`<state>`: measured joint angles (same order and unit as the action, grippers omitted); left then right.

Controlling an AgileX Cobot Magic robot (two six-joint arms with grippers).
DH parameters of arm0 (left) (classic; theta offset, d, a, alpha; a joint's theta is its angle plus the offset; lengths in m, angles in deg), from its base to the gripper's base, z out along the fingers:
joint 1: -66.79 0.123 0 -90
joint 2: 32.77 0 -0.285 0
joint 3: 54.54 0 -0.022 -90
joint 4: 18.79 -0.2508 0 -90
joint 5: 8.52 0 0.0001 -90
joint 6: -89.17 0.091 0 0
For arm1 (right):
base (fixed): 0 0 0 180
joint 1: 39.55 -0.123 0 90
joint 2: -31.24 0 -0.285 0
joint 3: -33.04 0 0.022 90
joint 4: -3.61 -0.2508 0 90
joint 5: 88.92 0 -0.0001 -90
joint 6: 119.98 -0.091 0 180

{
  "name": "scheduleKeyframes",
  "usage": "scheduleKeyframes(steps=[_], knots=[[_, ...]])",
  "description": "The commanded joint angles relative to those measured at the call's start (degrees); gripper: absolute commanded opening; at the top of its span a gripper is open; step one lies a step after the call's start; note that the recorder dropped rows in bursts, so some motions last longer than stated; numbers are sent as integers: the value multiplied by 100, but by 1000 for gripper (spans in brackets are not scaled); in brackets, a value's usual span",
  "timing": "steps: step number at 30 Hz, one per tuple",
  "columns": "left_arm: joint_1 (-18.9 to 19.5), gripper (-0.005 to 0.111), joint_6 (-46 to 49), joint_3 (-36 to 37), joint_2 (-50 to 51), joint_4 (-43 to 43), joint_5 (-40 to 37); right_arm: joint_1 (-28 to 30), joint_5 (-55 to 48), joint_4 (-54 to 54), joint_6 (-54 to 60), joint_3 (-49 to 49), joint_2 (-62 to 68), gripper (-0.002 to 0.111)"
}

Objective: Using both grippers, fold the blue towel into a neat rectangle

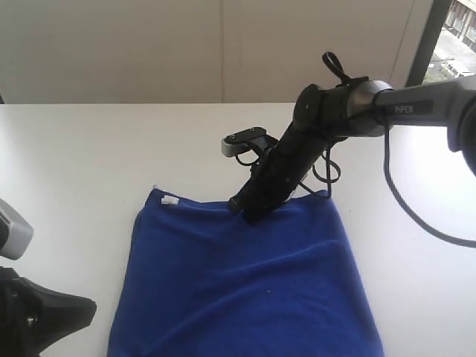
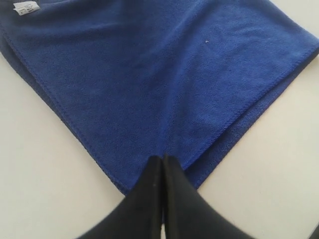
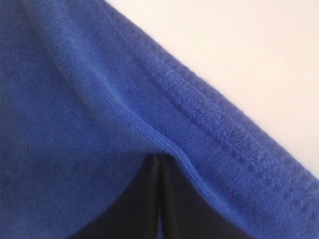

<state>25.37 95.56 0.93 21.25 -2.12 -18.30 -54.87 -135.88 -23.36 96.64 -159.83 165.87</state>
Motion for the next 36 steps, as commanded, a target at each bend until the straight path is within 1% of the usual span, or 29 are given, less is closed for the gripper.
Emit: scheduleKeyframes(steps=[1, 8, 12, 19, 23, 25, 27, 31, 33, 36], knots=[[-46, 0, -2, 43, -41, 3, 32, -5, 297, 503, -221, -19, 159, 0], [-46, 0, -2, 43, -41, -37, 53, -5, 489, 1335, -1036, -47, 285, 0], [-46, 0, -2, 43, -41, -36, 28, 66, 590, 2220, -1960, -109, 286, 0], [-46, 0, -14, 43, -41, -36, -48, 691, 41, 2510, -2693, -195, 360, 0], [-46, 0, -14, 43, -41, -36, -48, 1086, -298, 3185, -3040, -195, 380, 0], [-46, 0, -12, 43, -41, -36, -59, 1275, -350, 3337, -3040, -195, 354, 0], [-46, 0, -12, 43, -41, -36, -59, 1396, -311, 3229, -2953, -195, 234, 0], [-46, 0, -12, 43, -41, -36, -59, 1427, -361, 3009, -2356, -195, -277, 0], [-46, 0, -12, 43, -41, -36, -59, 1380, -663, 2975, -2058, -181, -643, 0], [-46, 0, -12, 43, -41, -36, -59, 1267, -1395, 2950, -1604, 13, -1126, 0]])
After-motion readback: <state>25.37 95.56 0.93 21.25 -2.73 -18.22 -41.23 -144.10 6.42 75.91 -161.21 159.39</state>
